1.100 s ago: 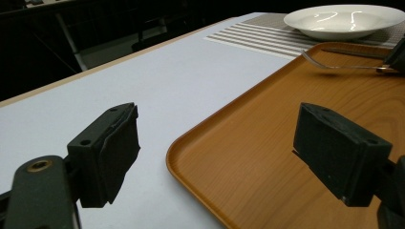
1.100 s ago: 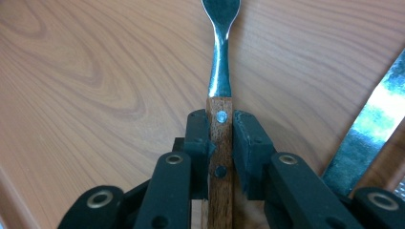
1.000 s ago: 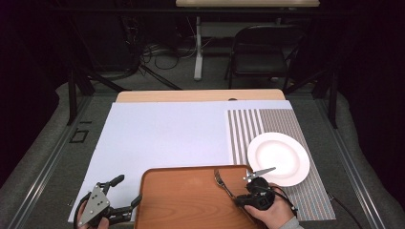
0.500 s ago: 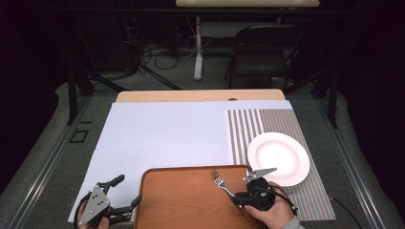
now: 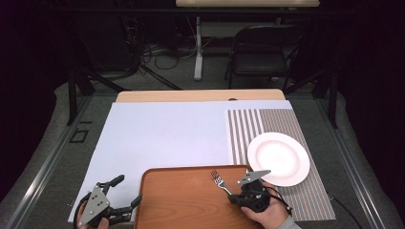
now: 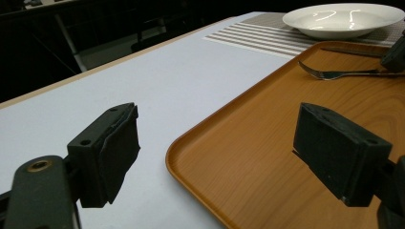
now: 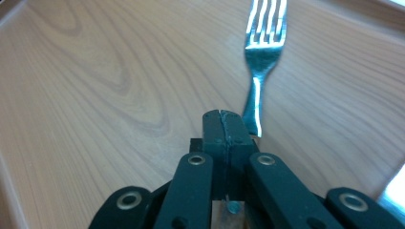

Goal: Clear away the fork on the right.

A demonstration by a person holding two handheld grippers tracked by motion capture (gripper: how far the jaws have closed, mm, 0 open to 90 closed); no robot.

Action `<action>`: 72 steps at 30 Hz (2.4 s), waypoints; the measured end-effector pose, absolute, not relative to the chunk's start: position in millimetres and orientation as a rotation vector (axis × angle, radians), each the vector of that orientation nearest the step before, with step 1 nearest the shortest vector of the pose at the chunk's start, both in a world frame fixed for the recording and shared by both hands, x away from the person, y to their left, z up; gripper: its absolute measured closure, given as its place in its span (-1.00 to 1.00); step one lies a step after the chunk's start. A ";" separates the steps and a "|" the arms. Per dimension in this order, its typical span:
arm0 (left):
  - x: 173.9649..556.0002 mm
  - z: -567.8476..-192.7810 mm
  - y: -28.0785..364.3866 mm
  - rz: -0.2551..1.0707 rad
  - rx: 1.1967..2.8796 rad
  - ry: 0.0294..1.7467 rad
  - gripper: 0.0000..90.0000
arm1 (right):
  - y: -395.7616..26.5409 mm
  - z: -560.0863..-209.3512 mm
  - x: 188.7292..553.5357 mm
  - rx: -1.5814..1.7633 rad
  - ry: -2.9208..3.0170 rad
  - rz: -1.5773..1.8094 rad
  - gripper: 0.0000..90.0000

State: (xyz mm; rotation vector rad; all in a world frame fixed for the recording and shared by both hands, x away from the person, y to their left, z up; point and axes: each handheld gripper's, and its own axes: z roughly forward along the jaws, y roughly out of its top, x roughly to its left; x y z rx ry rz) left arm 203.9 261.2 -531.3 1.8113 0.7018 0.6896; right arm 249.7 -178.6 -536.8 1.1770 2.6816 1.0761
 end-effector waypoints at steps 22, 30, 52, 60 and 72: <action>203.8 -531.5 262.5 0.687 1.815 0.703 -0.65 | -177.5 -543.8 255.2 1.205 2.667 1.031 1.00; 203.8 -531.7 262.3 0.688 1.813 0.707 -0.65 | -185.5 -543.7 257.9 1.244 2.649 1.022 1.00; 205.3 -532.4 260.3 0.682 1.818 0.705 -0.65 | -207.3 -542.5 262.3 1.335 2.593 1.023 1.00; 205.6 -532.5 260.6 0.679 1.819 0.706 -0.65 | -209.5 -542.2 262.5 1.349 2.590 1.012 1.00; 205.8 -532.5 260.6 0.678 1.820 0.706 -0.65 | -210.3 -537.8 260.2 1.322 2.589 1.046 0.93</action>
